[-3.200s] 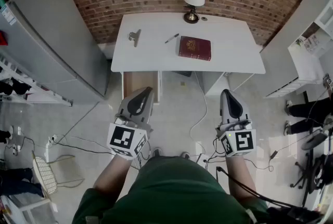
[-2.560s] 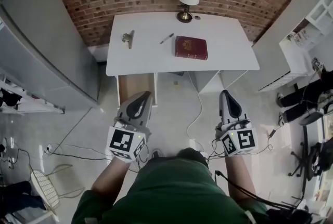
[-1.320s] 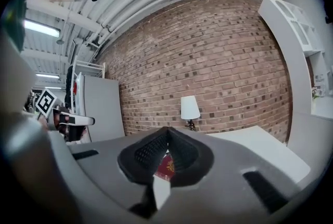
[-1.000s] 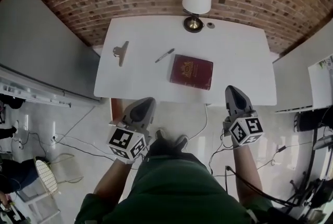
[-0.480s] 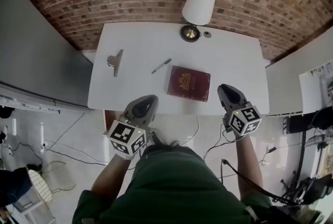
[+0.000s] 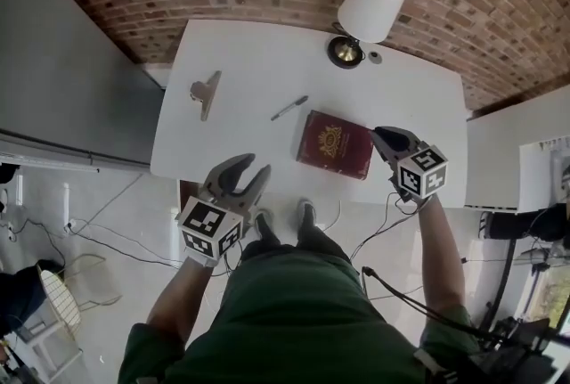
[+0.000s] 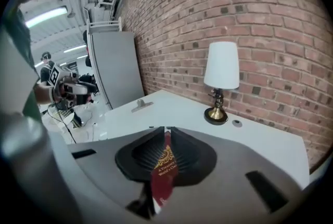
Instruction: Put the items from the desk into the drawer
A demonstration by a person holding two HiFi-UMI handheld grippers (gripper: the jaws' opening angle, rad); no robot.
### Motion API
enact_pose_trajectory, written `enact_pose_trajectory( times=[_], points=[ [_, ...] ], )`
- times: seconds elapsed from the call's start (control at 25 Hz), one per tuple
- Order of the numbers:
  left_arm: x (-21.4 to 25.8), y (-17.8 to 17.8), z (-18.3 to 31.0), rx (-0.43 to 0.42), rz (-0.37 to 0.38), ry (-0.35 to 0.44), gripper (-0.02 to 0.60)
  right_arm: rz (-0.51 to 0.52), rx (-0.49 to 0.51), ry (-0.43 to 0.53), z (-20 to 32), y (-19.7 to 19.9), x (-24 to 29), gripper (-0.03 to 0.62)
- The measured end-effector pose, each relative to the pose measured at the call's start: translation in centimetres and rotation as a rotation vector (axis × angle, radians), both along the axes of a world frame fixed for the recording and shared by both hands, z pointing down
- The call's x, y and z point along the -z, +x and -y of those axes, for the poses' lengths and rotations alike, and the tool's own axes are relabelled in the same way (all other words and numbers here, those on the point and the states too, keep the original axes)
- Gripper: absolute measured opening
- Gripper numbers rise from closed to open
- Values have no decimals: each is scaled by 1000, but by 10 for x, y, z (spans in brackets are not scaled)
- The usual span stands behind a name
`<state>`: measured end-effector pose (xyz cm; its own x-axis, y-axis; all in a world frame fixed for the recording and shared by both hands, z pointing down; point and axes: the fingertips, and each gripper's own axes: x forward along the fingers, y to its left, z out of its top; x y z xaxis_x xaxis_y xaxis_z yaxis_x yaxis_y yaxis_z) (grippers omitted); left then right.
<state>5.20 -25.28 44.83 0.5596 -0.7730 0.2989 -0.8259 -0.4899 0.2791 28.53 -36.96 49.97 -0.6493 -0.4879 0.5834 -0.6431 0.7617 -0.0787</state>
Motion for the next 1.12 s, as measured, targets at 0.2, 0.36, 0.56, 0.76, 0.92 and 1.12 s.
enact_pose_trajectory(
  times=[0.2, 0.36, 0.56, 0.76, 0.92, 1.12],
  points=[
    [-13, -4, 4, 97, 37, -54, 127, -133, 198, -162, 34, -6, -75, 49],
    [-23, -1, 4, 172, 48, -104, 127, -230, 363, -242, 48, -11, -122, 58],
    [-35, 4, 0, 250, 76, -126, 128, -332, 494, -306, 58, -7, -166, 81],
    [-38, 13, -7, 293, 43, -177, 127, -292, 545, -408, 70, -12, -181, 98],
    [-37, 8, -21, 372, 12, -202, 127, -282, 629, -510, 67, -18, -193, 127],
    [-35, -2, -39, 463, 25, -218, 126, -247, 715, -692, 59, -21, -205, 133]
  ],
)
